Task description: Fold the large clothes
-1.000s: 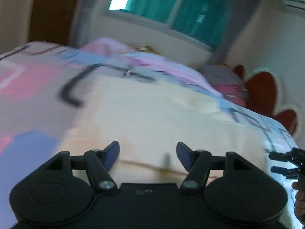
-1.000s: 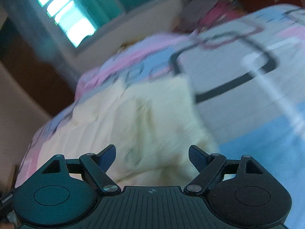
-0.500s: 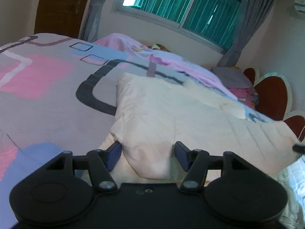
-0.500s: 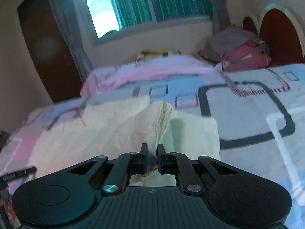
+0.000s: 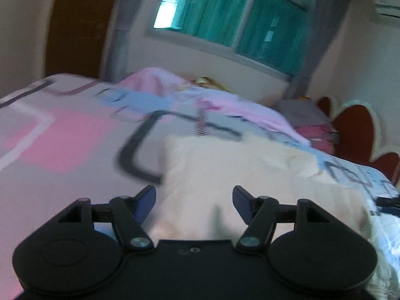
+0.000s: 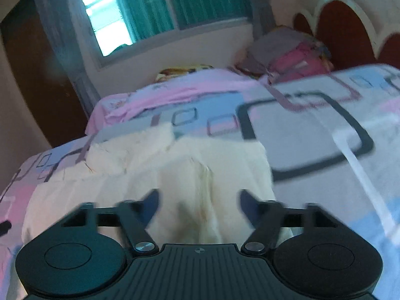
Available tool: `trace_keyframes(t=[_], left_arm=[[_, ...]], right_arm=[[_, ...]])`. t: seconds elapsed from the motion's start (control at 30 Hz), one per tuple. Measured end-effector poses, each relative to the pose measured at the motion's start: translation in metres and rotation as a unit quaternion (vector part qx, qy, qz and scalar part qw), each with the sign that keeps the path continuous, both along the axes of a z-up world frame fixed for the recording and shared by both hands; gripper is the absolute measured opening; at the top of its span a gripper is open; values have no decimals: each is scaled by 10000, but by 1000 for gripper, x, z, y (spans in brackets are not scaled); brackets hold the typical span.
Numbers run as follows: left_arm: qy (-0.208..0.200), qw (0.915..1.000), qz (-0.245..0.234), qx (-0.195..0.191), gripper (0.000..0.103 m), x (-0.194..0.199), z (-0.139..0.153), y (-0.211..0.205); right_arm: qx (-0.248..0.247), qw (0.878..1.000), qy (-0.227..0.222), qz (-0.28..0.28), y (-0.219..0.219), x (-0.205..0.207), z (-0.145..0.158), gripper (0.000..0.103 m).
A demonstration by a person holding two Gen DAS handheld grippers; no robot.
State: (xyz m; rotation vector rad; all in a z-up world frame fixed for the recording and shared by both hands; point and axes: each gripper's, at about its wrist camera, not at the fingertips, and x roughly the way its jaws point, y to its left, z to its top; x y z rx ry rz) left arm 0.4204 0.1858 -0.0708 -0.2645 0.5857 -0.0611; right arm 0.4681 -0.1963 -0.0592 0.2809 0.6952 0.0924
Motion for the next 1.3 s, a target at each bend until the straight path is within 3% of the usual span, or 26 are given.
trace_keyframes(t=[0.1, 0.17, 0.2, 0.3, 0.4, 0.5, 0.67, 0.77, 0.83, 0.93, 1.0, 1.03, 1.17, 1.23, 1.27, 1.3], left_arm=[[-119, 9990, -431, 100, 66, 36, 0, -23], [-18, 9980, -616, 174, 66, 60, -9, -33], [102, 9974, -698, 151, 66, 73, -15, -35], [324, 9959, -768, 354, 66, 99, -35, -36], [392, 9952, -798, 417, 66, 105, -45, -27], [373, 9944, -904, 393, 66, 98, -46, -17], [348, 9924, -1055, 520, 68, 87, -50, -10], [197, 9946, -941, 395, 68, 73, -31, -5], [-58, 9945, -978, 368, 73, 49, -17, -7], [-192, 9938, -1045, 326, 73, 18, -9, -15], [-83, 9926, -1166, 328, 74, 11, -16, -24], [92, 9914, -1203, 515, 73, 15, -24, -32], [423, 9911, -1071, 672, 74, 25, -40, -39], [321, 9938, -845, 644, 87, 12, -28, -36], [165, 9950, -737, 652, 92, -1, -21, -34], [41, 9955, -643, 690, 99, -14, -16, -31]], right_arm=[[-260, 9994, 134, 200, 15, 28, -7, 40], [-330, 9987, 296, 240, 22, 47, -18, 39], [-341, 9984, 384, 256, 24, 54, -24, 33], [-390, 9978, 457, 282, 33, 73, -38, 26], [-464, 9968, 625, 193, 34, 81, -46, 26], [-489, 9957, 778, 104, 36, 72, -53, 26], [-789, 9947, 650, 70, 42, 47, -53, 26], [-491, 9981, 176, -343, 30, 28, -25, 27], [-381, 9986, 193, -296, 29, 19, -19, 27], [-490, 9981, 335, -145, 37, 10, -23, 27], [-799, 9948, 629, -20, 46, 17, -40, 27], [-921, 9929, 759, 13, 49, 24, -48, 27], [-830, 9933, 803, -84, 48, 29, -47, 27], [-685, 9959, 570, -177, 41, 11, -33, 27], [-615, 9971, 415, -178, 37, -4, -26, 40], [-621, 9974, 298, -191, 33, -21, -20, 78]])
